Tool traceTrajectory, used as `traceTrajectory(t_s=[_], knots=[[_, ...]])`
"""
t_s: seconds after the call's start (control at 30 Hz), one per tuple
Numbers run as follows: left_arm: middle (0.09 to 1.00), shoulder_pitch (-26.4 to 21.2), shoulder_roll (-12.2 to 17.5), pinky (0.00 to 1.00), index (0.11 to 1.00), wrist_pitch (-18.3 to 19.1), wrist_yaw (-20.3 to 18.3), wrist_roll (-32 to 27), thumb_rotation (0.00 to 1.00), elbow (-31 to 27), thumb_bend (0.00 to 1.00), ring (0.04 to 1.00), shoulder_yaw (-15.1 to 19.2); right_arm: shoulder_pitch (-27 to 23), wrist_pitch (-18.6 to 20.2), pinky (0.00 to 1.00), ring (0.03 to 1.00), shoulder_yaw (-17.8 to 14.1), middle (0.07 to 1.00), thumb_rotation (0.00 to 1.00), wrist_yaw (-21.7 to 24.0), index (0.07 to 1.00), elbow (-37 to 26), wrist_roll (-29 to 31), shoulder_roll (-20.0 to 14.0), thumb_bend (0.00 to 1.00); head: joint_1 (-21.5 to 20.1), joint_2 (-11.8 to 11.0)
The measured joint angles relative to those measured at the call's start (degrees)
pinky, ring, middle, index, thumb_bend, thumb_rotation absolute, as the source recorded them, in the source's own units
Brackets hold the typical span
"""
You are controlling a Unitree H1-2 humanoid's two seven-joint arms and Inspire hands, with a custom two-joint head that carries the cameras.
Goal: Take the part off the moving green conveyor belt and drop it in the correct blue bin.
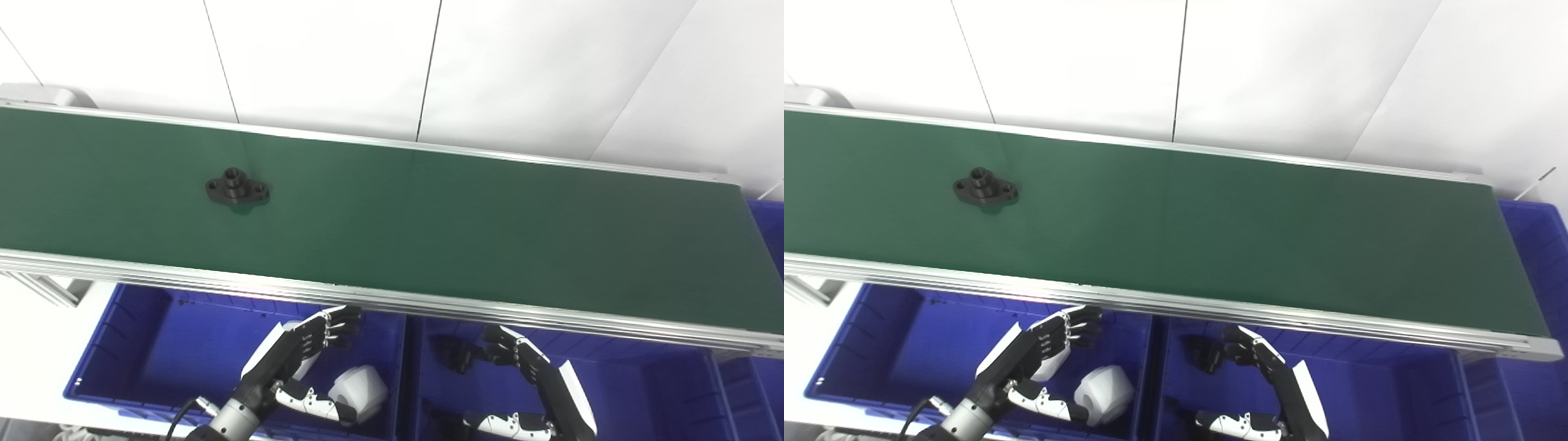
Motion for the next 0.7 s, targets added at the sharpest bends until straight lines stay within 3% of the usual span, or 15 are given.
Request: traceTrajectory(t_s=[0.43, 0.57, 0.7], knots=[[0.843, -0.91, 0.02, 0.73, 0.825, -0.47, -0.02, -0.26, 0.10, 1.45, 0.89, 0.788, 0.26, -0.29, 0.00, 0.74, 0.768, 0.02, 0.801, 0.18, 0.00, 0.817, 0.03, -0.28, 0.23, 0.83, -2.20, 0.18], [0.848, -0.99, 0.10, 0.73, 0.828, -0.53, -0.09, -0.33, 0.10, 1.62, 0.89, 0.794, 0.53, -0.28, 0.01, 0.73, 0.763, 0.04, 0.796, 0.17, -0.03, 0.815, 0.02, -0.48, 0.69, 0.82, -4.57, -0.44], [0.839, -1.01, 0.22, 0.72, 0.815, -0.93, -0.24, -0.36, 0.11, 2.82, 0.91, 0.787, 0.74, -0.28, 0.01, 0.73, 0.756, 0.05, 0.791, 0.16, -0.23, 0.810, 0.00, -1.12, 1.19, 0.82, -2.12, -0.79]])
